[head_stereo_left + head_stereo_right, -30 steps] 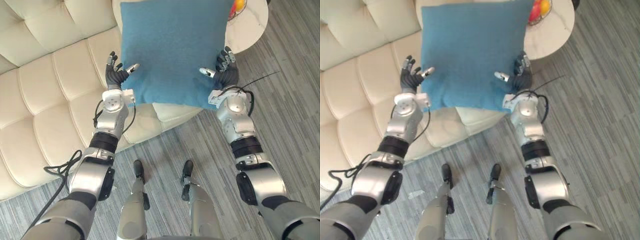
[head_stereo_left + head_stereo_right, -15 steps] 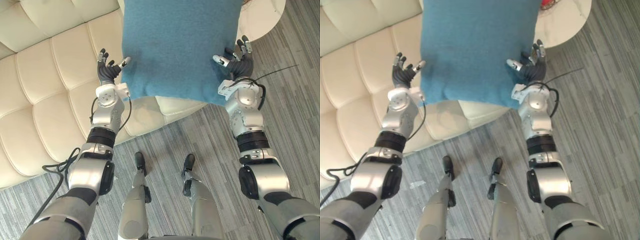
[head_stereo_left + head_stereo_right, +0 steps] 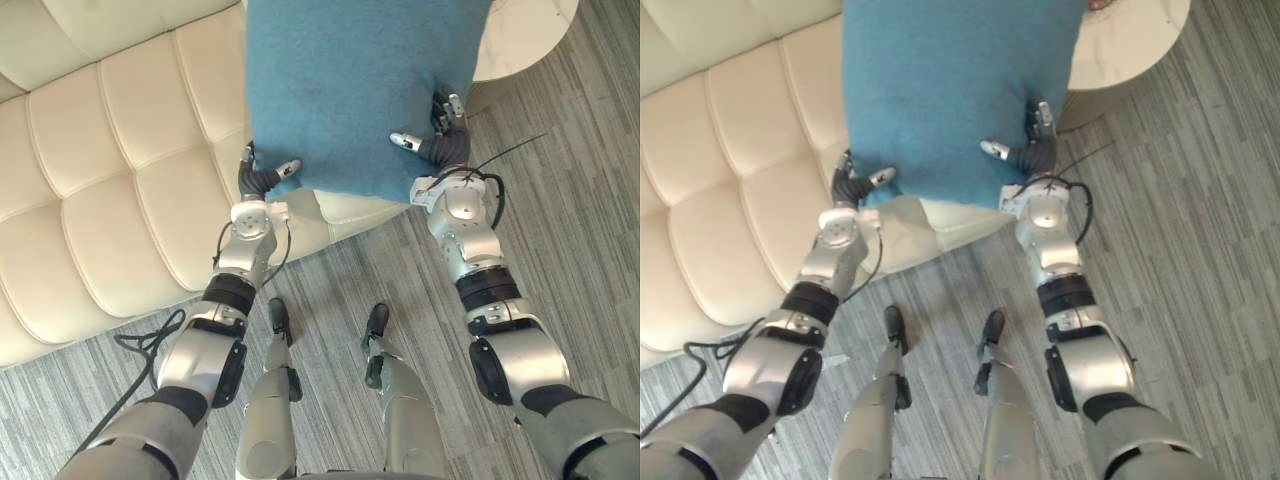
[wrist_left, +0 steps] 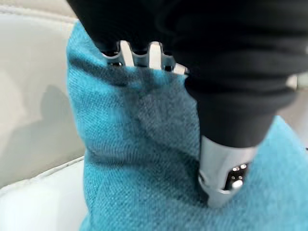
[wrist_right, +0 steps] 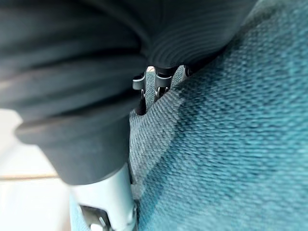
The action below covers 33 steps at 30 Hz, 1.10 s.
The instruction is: Pick up cushions and gather them together orderly.
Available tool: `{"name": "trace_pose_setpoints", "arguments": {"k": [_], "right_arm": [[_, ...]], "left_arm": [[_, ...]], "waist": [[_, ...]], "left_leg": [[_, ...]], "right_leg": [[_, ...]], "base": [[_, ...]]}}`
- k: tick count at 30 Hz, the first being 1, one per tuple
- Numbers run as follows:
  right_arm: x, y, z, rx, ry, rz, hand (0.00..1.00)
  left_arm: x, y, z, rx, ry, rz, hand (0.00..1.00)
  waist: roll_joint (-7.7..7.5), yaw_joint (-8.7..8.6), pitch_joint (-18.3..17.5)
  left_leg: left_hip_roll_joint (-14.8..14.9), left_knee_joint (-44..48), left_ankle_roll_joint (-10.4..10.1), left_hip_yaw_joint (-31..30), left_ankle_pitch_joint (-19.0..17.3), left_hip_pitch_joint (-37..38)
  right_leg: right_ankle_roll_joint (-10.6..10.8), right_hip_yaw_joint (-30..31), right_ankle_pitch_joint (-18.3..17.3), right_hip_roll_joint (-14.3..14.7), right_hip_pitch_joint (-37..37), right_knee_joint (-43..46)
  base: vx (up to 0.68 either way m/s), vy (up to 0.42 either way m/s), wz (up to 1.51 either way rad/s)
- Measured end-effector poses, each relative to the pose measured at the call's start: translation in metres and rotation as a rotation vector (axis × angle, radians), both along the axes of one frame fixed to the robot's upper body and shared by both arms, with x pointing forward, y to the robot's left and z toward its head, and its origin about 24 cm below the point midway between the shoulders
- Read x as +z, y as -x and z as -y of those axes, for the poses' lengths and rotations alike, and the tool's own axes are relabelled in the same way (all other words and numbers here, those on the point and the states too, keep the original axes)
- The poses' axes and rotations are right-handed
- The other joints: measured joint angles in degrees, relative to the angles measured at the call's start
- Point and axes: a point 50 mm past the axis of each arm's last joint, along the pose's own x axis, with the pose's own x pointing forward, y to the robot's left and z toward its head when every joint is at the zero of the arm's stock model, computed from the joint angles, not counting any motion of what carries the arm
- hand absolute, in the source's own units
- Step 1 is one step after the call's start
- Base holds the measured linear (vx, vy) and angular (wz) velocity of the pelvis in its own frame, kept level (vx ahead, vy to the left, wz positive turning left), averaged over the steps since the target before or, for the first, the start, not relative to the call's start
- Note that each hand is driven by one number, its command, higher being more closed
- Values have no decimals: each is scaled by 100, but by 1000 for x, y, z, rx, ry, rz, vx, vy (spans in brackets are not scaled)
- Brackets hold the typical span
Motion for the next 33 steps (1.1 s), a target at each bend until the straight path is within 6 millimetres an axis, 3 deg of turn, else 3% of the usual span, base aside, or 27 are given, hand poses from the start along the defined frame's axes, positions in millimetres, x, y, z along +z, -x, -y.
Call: {"name": "trace_pose_setpoints", "arguments": {"k": [1,10,17,22,26,29,33], "right_arm": [[0,0,-1,3,4,0,100],[1,0,0,14,-28,3,100],[-4,5,2,45,-116,2,100],[-24,8,8,39,-161,-49,100],[-47,24,11,54,-212,-74,100],[-77,47,15,53,-239,-118,100],[-94,76,12,69,-283,-122,100]], "left_arm": [[0,0,-1,2,-2,-1,100],[11,1,-10,28,-2,42,100],[31,4,3,-30,22,130,100],[27,11,15,-75,68,142,100],[23,25,25,-105,93,190,100],[5,48,32,-141,134,194,100],[-8,74,34,-156,203,218,100]], "waist": [[0,3,0],[0,17,0],[1,54,0],[4,70,2],[7,97,7],[28,112,30],[51,110,14]], "left_leg": [[13,0,-1,3,0,-1],[69,0,-20,9,8,-7],[60,2,-20,14,10,4],[54,3,-20,17,10,217],[54,2,-36,13,-6,362],[39,2,-89,16,-93,749],[12,1,-105,10,-167,1020]], "right_leg": [[-9,2,6,16,0,-12],[-21,-1,12,75,-11,-23],[-24,8,10,70,-7,-13],[-36,15,-13,67,199,-9],[-11,29,-55,65,329,27],[18,70,-186,50,658,128],[37,89,-386,7,816,368]], "base": [[29,-70,-9],[13,-38,-1],[49,-43,0],[18,-21,1],[5,-36,0],[27,-38,-1],[27,-14,1]]}}
